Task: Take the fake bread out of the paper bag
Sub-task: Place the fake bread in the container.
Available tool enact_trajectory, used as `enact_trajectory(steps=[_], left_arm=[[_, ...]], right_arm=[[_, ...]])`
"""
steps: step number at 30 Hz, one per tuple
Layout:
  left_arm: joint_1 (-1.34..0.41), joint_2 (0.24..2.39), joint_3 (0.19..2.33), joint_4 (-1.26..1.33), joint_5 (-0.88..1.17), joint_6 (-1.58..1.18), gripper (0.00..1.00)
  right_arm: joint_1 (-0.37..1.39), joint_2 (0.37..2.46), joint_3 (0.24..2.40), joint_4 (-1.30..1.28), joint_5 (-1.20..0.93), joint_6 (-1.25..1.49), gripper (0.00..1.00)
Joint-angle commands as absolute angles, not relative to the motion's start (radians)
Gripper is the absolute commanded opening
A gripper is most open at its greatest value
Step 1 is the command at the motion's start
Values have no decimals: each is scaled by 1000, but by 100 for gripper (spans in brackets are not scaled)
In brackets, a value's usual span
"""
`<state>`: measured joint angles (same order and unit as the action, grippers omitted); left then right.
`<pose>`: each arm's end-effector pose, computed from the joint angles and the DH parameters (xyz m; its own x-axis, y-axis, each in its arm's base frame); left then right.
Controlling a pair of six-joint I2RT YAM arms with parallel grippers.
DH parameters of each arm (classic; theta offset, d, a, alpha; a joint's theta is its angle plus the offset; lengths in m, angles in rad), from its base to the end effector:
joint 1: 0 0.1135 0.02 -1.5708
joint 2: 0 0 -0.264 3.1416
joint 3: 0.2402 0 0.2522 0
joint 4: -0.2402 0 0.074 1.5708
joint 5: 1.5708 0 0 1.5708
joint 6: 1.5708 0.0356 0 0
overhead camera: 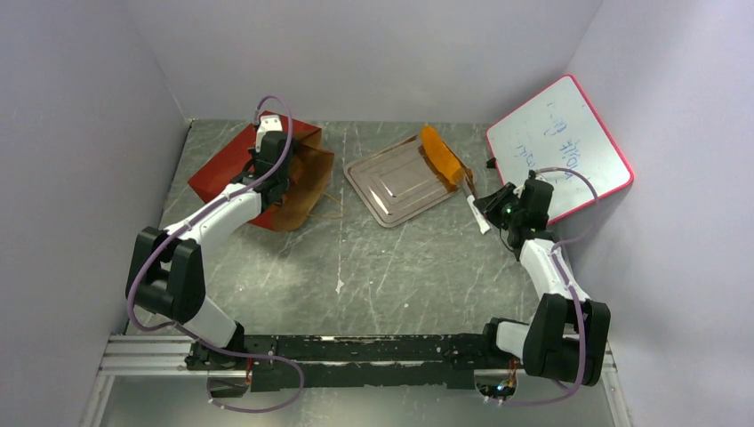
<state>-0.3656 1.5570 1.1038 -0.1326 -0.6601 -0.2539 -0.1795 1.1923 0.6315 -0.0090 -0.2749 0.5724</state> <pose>0.3328 -0.1040 0.2677 -0.4508 -0.0399 -0.8917 -0.3182 0.9405 0.1188 0.2506 -0.0357 0.2209 -0.4749 0.6160 -0.6285 0.2429 0.7782 0.5792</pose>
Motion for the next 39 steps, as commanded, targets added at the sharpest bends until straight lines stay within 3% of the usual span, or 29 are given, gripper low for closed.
enact_trajectory(steps=[1,9,39], left_arm=[[-368,1543,1104,-147,-663,-261,7],[-371,1551,1114,-153,-663,-266,7],[-373,1554,1119,-157,-666,-251,7]], right_arm=[[-194,1193,631,26,-262,578,22],[-195,1190,642,10,-250,574,31],[-195,1126,619,-21,-258,603,36]])
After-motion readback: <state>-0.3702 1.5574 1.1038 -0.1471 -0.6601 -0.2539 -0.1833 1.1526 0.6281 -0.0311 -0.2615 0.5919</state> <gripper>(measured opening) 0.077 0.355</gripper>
